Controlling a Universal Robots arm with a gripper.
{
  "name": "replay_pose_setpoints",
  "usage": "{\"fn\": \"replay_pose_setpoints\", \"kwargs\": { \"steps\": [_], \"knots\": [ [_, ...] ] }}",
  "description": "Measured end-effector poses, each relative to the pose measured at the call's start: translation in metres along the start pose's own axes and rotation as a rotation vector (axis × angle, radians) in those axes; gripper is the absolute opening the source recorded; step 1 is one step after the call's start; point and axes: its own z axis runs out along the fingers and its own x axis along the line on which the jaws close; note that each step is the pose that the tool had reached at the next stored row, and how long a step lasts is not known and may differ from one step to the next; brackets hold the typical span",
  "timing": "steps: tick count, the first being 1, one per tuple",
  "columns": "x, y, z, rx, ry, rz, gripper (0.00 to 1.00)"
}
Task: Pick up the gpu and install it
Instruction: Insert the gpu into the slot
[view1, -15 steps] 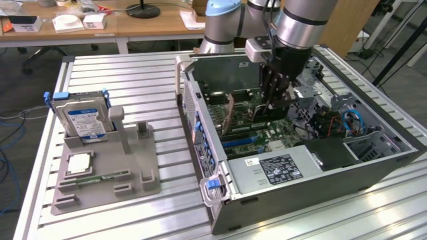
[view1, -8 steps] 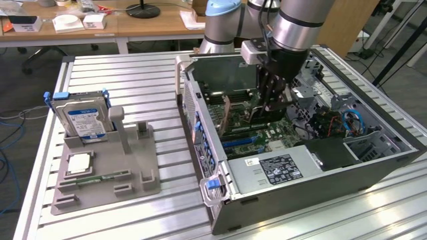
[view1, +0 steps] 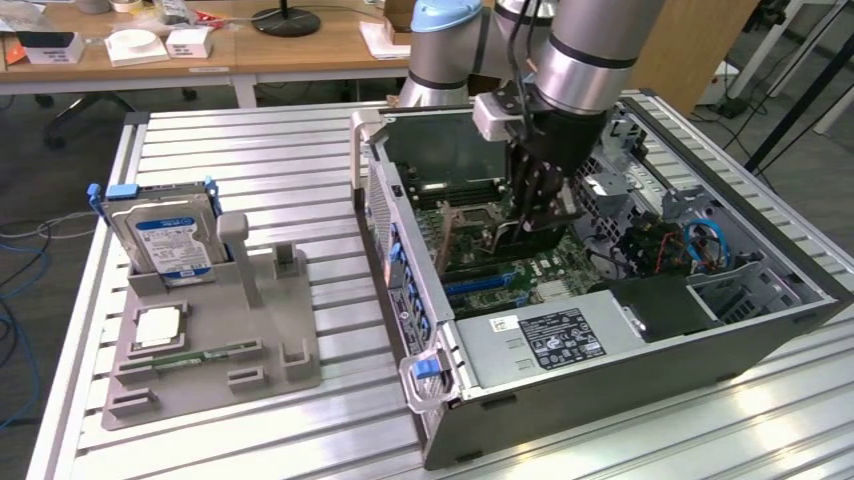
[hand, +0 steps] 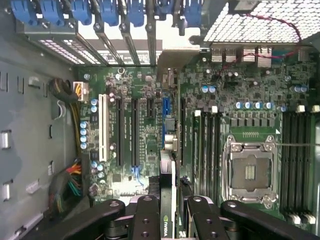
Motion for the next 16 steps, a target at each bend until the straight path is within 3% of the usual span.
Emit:
{"fn": "replay_pose_setpoints", "kwargs": {
  "steps": [6,16],
  "knots": [
    [0.002,0.0107,0.0082,0.0004,0.0000,0.000,0.26],
    [0.008,0.0179,0.0150,0.0010,-0.0002,0.000,0.26]
  ]
}}
